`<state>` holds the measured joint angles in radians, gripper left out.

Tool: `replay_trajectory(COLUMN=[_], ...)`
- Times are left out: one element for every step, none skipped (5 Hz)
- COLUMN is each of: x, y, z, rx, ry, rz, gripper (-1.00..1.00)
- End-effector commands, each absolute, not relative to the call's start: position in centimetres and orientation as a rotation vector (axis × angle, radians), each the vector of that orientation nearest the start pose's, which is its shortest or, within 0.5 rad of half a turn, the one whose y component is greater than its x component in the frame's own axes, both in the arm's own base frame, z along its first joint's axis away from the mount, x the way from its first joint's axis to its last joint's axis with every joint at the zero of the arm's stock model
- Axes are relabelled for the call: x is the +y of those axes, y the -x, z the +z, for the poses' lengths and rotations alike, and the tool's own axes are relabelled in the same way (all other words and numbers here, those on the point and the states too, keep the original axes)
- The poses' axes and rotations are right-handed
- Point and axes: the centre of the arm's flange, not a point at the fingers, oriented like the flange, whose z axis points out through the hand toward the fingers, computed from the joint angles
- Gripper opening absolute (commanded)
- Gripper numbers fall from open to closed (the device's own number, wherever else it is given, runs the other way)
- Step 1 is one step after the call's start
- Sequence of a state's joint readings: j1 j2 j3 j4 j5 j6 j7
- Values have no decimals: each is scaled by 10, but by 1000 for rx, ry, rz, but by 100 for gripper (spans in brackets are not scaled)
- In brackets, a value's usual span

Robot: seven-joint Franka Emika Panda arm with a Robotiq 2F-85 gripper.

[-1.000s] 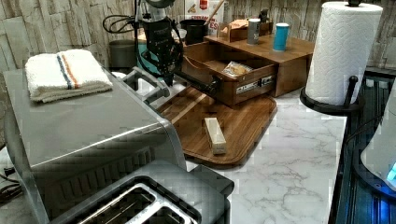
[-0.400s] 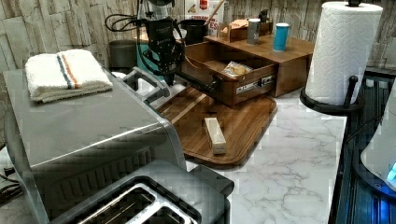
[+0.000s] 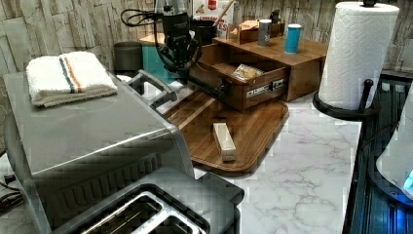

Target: Close the drawer.

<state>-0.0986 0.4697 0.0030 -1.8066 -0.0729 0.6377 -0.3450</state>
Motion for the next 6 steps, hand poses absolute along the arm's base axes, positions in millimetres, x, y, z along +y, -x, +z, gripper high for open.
replay_trajectory(x=[-196, -239, -300, -341, -382, -402], y=[-549, -529, -525, -504, -474, -440], z=[275, 267, 266, 262, 274, 283], rx=[1009, 925, 872, 935, 1062, 1129], ry=[3006, 3045, 3063, 3071, 3101, 3122], rz=[17, 51, 24, 45, 77, 152], gripper=[-100, -100, -100, -100, -100, -100])
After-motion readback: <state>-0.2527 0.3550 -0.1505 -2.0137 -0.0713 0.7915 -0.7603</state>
